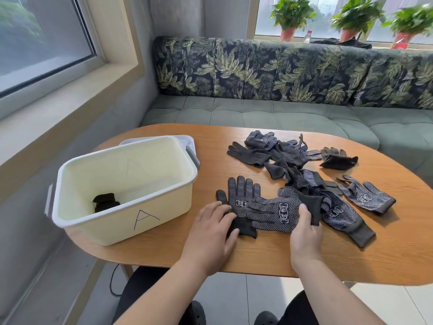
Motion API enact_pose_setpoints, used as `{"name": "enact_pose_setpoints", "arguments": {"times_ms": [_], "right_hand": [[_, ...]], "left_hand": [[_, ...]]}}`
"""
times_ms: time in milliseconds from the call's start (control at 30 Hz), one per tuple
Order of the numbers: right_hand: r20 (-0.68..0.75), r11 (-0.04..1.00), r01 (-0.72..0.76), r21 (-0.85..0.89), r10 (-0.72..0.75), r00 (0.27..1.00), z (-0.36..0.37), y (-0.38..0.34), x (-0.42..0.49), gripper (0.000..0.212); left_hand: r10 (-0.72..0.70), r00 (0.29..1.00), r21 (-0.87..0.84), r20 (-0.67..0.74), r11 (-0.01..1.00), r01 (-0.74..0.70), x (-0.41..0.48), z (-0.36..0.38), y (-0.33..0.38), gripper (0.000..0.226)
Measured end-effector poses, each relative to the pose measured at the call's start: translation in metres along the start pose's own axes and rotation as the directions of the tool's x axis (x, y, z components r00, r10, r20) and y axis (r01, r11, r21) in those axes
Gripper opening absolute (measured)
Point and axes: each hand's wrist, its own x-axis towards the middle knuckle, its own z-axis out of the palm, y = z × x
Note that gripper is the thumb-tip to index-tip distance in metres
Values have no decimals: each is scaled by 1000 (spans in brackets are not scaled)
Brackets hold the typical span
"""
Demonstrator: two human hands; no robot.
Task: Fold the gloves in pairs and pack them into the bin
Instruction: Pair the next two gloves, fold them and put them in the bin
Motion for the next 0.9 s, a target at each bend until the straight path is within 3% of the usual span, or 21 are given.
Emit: {"name": "enact_pose_setpoints", "arguments": {"times_ms": [100, 200, 267, 367, 433, 533, 733, 833, 900], "right_hand": [[44, 998, -7, -68, 10, 999, -1, -6, 1, 30], [249, 938, 185, -293, -112, 962, -6, -24, -7, 41], [437, 812, 447, -376, -270, 858, -9, -40, -8, 43], [584, 574, 750, -328, -501, 639, -7, -69, -6, 21], [588, 570, 766, -296, -523, 616, -3, -90, -4, 4], [602, 654, 703, -279, -451, 658, 9, -113, 3, 16], [593, 510, 788, -346, -532, 605, 46, -143, 26, 16], [544, 495, 814, -304, -611, 575, 57, -150, 22, 16], [581, 433, 855, -285, -632, 513, 59, -137, 15, 19]], "left_hand": [[87, 996, -25, -35, 996, -88, -1, 2, 0, 31], [144, 987, 24, -67, 989, -143, 0, 6, 0, 27], [177, 981, 56, -85, 983, -172, 0, 9, 0, 24], [207, 974, 50, -92, 978, -203, 1, 11, -1, 25], [214, 971, 27, -102, 977, -213, 0, 11, -1, 26], [244, 964, 29, -111, 970, -242, 0, 10, -1, 27], [221, 967, 42, -127, 975, -217, -1, 7, 2, 23], [211, 969, 33, -130, 977, -209, -2, 9, 1, 24], [200, 970, 17, -136, 980, -200, -1, 9, 1, 26]]}}
